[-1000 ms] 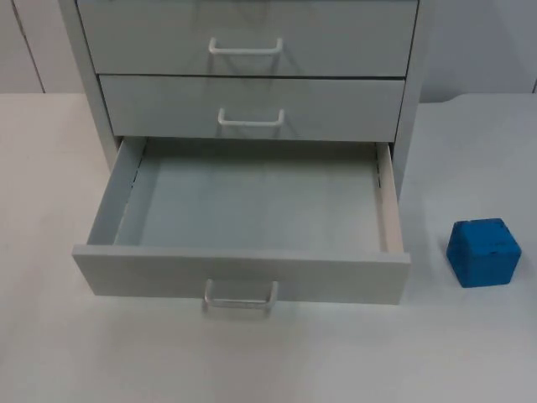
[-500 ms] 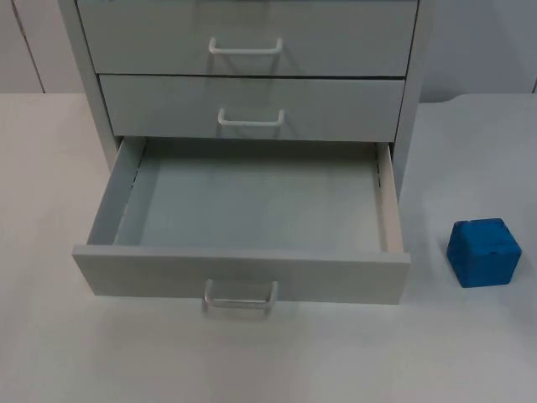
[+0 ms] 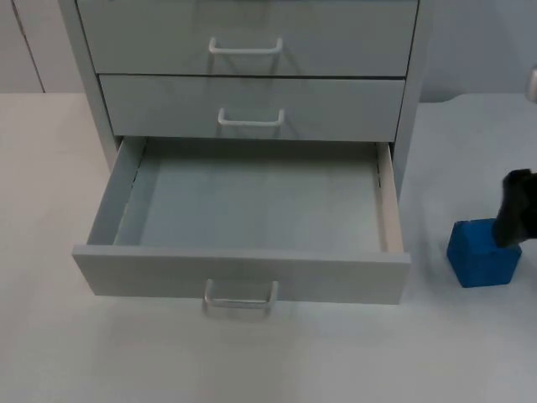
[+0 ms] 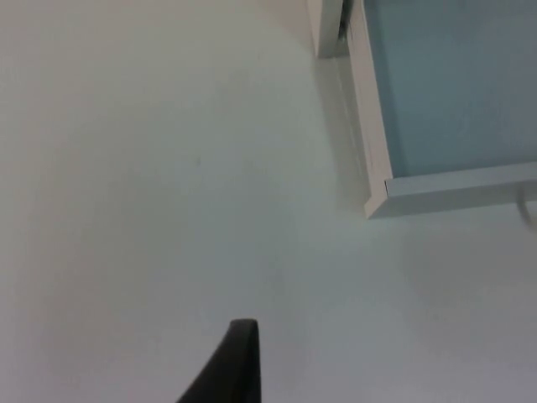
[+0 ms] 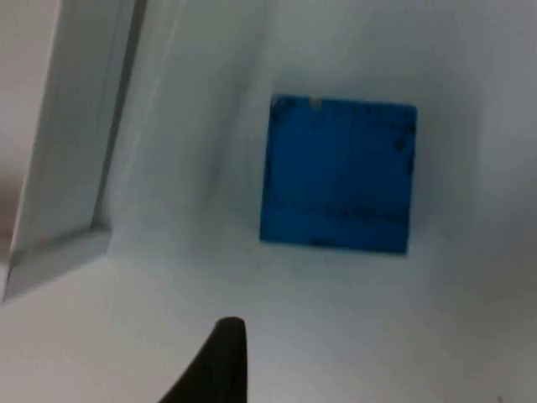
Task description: Open the drawer with the left hand, place the block into the drawer with the right hand, then close the drawer with the left hand.
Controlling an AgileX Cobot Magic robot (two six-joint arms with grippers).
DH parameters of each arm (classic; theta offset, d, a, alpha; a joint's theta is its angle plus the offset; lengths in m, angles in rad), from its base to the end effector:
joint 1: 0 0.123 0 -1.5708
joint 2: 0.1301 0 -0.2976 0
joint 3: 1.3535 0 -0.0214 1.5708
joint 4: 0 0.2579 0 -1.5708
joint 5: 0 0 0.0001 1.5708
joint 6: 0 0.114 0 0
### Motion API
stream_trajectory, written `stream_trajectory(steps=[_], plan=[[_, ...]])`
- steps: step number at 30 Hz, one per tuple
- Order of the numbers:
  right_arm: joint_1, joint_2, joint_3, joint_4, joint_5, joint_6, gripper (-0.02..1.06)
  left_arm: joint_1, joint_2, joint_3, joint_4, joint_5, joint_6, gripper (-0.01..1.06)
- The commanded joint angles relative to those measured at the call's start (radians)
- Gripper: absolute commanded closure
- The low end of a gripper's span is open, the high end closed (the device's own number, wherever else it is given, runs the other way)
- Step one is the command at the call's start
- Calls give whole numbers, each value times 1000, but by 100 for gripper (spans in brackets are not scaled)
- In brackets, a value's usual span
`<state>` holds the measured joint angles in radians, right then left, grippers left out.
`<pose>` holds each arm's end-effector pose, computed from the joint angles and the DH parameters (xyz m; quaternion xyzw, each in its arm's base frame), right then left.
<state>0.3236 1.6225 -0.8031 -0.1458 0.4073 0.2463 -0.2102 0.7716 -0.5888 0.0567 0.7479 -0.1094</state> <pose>0.2939 0.0916 0.1560 -0.0968 0.9712 0.0192 0.2168 0.1475 -0.0270 0.2680 0.0596 0.9324 -0.0315 0.3551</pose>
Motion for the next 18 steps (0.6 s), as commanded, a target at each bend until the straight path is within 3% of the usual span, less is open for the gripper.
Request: stream_trajectory(steps=[1, 6, 9, 18], plan=[[11, 49, -4, -71, -96, 91, 6, 3, -6, 6, -15, -3, -3, 0], [11, 146, -4, -144, -229, 165, 6, 3, -6, 6, -15, -3, -3, 0], [11, 203, -4, -140, -336, 168, 6, 3, -6, 6, -15, -3, -3, 0], [11, 273, -4, -140, -407, 172, 11, 3, -6, 6, -15, -3, -3, 0]])
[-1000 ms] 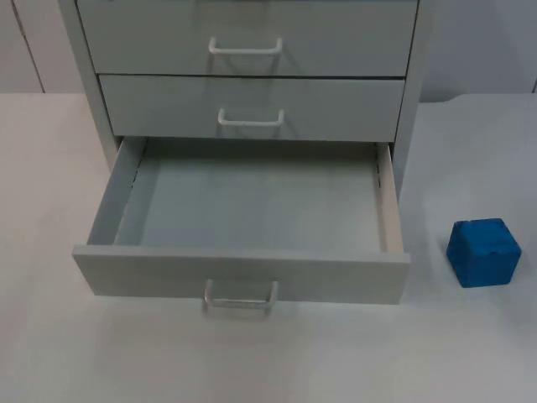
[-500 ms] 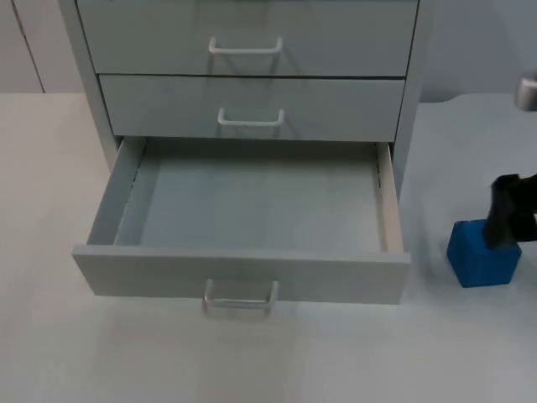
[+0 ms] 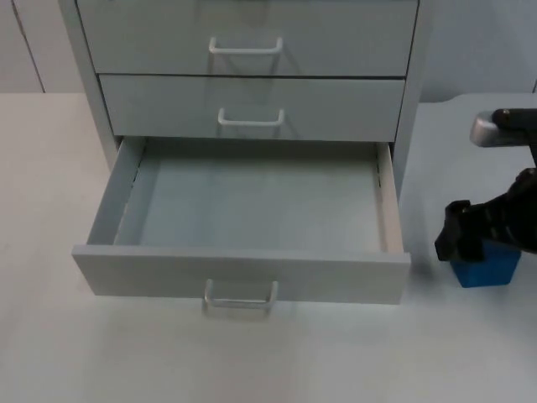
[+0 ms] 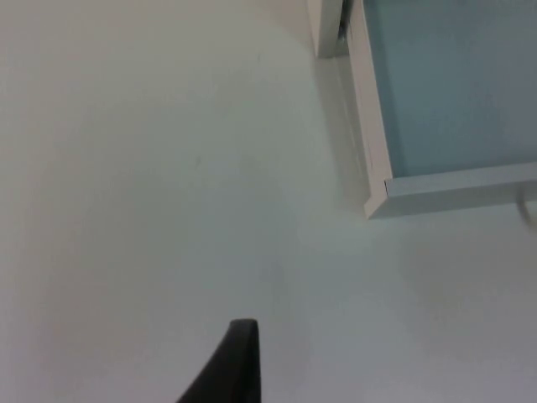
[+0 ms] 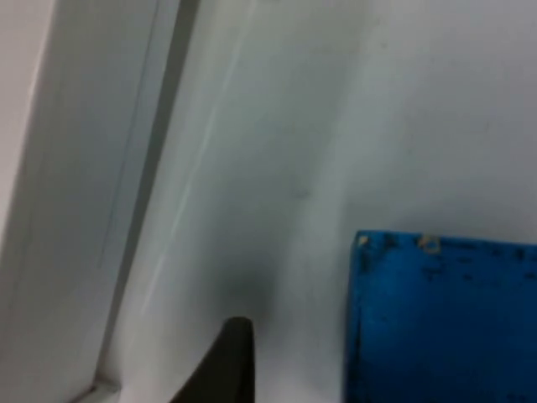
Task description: Open the drawer with the left hand, place the block into the drawer with the right hand, then close the drawer with the left hand.
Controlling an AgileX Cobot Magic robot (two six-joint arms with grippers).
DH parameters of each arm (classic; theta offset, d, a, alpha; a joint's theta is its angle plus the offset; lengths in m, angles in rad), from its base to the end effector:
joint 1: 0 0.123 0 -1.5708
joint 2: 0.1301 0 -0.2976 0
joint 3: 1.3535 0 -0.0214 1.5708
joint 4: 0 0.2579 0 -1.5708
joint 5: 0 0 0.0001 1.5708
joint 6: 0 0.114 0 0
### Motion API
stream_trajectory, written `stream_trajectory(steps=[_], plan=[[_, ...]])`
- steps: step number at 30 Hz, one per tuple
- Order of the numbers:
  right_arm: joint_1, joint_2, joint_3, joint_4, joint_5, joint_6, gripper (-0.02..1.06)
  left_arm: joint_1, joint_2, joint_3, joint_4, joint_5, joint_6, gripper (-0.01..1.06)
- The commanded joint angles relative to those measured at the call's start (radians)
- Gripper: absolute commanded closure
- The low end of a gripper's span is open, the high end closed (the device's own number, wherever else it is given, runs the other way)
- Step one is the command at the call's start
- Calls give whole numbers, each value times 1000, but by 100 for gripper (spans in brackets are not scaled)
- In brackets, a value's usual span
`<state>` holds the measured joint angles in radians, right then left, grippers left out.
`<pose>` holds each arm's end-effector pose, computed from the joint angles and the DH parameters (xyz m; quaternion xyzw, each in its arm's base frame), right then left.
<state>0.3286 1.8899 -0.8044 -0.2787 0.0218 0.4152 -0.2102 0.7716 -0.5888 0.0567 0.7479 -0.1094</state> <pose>0.3283 0.1112 0.0887 -0.0914 0.9579 0.0599 0.2656 0.1475 -0.0270 0.2680 0.0596 0.9324 -0.0315 0.3551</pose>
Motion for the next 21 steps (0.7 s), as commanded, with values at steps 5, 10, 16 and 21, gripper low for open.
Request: stream_trajectory(steps=[5, 10, 16, 21], plan=[[6, 12, -2, -8, -30, 4, 26, 3, -6, 6, -15, -3, -3, 0], [6, 12, -2, -5, -14, 4, 67, 3, -6, 6, -15, -3, -3, 0], [6, -96, -2, -7, 61, -41, 105, 3, -6, 6, -15, -3, -3, 0], [6, -369, -2, -15, 220, -49, 105, 3, -6, 6, -13, -3, -3, 0]])
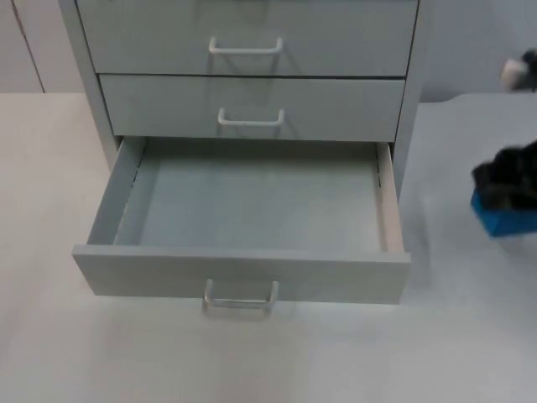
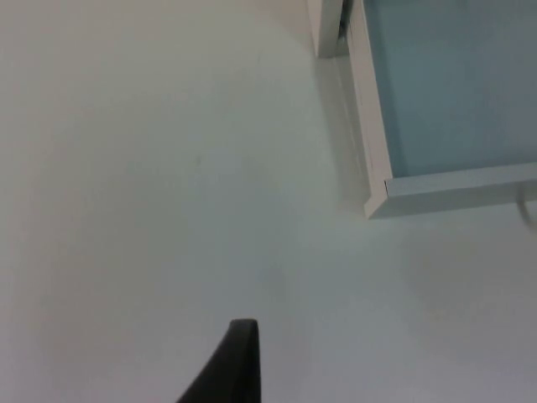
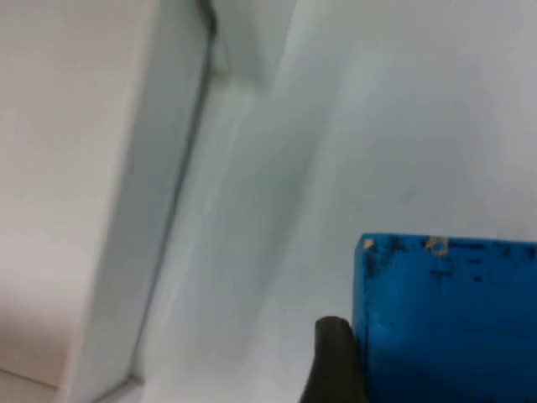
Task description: Open the drawer with the left hand, place the block into the drawer with the right hand, then close the drawer with the left hand.
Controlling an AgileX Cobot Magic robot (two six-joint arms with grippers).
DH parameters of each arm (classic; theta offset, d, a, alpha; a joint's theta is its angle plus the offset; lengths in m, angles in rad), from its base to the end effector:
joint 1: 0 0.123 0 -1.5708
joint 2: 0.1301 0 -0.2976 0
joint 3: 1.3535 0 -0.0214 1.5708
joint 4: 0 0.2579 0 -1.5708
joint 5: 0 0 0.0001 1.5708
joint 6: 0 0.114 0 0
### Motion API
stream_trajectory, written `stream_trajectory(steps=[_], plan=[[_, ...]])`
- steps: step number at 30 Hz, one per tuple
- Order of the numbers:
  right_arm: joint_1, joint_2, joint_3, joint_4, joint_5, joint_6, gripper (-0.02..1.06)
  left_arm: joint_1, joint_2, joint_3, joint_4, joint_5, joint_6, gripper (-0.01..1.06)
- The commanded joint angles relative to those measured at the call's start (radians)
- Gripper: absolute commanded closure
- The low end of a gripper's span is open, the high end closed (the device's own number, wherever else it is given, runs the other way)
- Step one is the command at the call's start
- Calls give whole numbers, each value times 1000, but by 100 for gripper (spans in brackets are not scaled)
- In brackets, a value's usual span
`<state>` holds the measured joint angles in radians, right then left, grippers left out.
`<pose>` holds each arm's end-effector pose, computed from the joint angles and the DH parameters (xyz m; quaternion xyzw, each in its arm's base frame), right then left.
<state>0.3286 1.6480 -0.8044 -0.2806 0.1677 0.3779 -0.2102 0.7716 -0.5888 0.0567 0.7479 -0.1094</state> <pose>0.3165 0.1023 0.1623 -0.1001 0.9416 0.0470 0.3180 0.1475 -0.0270 0.2680 0.0596 0.9324 -0.0315 0.3551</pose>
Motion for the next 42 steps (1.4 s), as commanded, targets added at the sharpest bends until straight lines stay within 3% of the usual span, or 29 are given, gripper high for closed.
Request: stream_trajectory(steps=[1, 5, 9, 18, 22, 27, 28, 33, 42], plan=[[6, -128, -2, -13, 74, -12, 105, 3, -6, 6, -13, -3, -3, 0], [6, -314, -2, -13, 192, -12, 105, 3, -6, 6, -13, -3, -3, 0], [6, -385, -2, -32, 250, -8, 105, 3, -6, 6, -13, -3, -3, 0], [33, -396, -2, -40, 272, 89, 105, 3, -6, 6, -13, -3, -3, 0], [100, -396, -2, -115, 270, 199, 105, 3, -6, 6, -13, -3, -3, 0], [231, -396, -2, -361, 286, 538, 105, 3, -6, 6, -14, -3, -3, 0], [231, -396, -2, -361, 286, 538, 105, 3, -6, 6, -14, -3, -3, 0], [342, -321, -2, -573, 307, 809, 105, 3, -6, 6, -14, -3, -3, 0], [447, -55, -185, -589, 303, 841, 105, 3, -6, 6, -14, -3, -3, 0]])
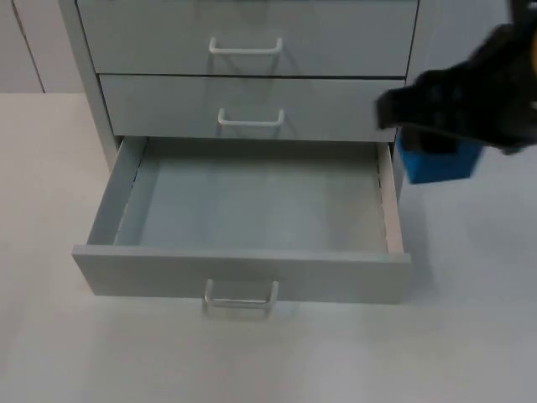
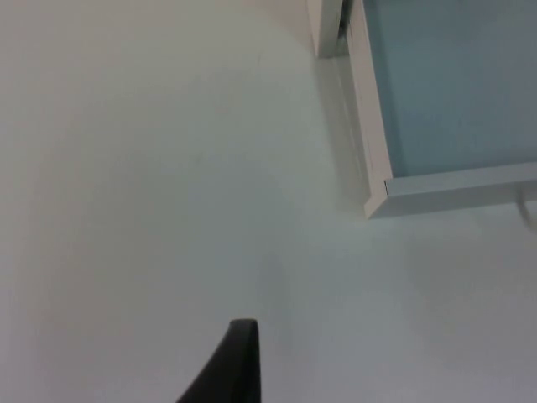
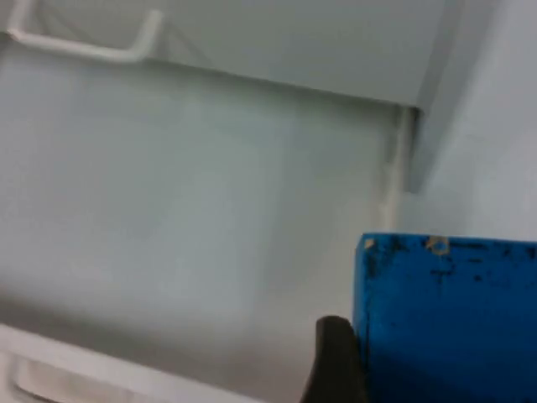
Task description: Open the drawer with the left hand, place the block into the drawer with the right hand, then close the drawer with the left hand.
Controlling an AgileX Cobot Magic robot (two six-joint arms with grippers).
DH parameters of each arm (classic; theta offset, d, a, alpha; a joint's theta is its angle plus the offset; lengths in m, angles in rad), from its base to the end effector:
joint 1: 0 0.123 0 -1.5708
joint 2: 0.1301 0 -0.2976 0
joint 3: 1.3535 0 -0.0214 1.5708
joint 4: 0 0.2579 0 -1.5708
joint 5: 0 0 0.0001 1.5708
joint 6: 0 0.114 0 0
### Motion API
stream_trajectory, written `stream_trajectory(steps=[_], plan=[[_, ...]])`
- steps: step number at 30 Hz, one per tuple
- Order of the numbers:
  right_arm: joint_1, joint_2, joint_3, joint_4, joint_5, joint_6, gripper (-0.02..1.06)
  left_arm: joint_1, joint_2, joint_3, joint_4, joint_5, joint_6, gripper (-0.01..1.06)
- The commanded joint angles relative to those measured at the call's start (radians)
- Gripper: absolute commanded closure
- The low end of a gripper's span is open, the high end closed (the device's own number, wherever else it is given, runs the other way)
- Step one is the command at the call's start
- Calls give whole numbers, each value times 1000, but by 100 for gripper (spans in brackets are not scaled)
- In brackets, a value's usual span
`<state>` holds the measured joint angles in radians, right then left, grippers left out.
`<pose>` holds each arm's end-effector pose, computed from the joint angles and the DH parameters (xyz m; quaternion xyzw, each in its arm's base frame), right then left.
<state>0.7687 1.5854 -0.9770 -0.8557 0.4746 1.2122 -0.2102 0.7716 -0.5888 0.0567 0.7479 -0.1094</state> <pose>0.2776 0.2137 0.2275 -0.1009 0.9172 0.0587 0.3810 0.1475 -0.0270 0.2680 0.0596 0.9324 -0.0315 0.3551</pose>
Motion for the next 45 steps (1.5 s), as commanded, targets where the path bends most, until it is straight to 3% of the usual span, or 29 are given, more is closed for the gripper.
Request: stream_trajectory(steps=[1, 7, 12, 17, 22, 30, 34, 37, 38, 41, 45], plan=[[14, 50, -55, -18, -13, 7, 105, 3, -6, 6, -14, -3, -3, 0], [23, 254, -218, -31, -77, 57, 105, 3, -6, 6, -12, -4, -3, 0], [23, 381, -274, -69, -131, 127, 105, 3, -6, 6, -12, -4, -3, 0], [23, 488, -310, -193, -142, 252, 105, 3, -6, 6, -12, -4, -3, 0], [23, 570, -335, -394, -133, 463, 105, 3, -6, 6, -12, -4, -3, 0], [23, 614, -341, -402, -147, 480, 104, 3, -6, 6, -12, -4, -3, 0], [23, 614, -341, -402, -149, 480, 87, 3, -6, 6, -14, -4, -3, 0], [23, 612, -341, -402, -149, 480, 56, 3, -6, 6, -14, -4, -3, 0], [23, 612, -341, -402, -149, 480, 56, 3, -6, 6, -14, -4, -3, 0], [23, 577, -341, -394, -149, 480, 31, 3, -6, 6, -14, -4, -3, 0], [23, 515, -341, -363, -149, 448, 24, 3, -6, 6, -14, -4, -3, 0]])
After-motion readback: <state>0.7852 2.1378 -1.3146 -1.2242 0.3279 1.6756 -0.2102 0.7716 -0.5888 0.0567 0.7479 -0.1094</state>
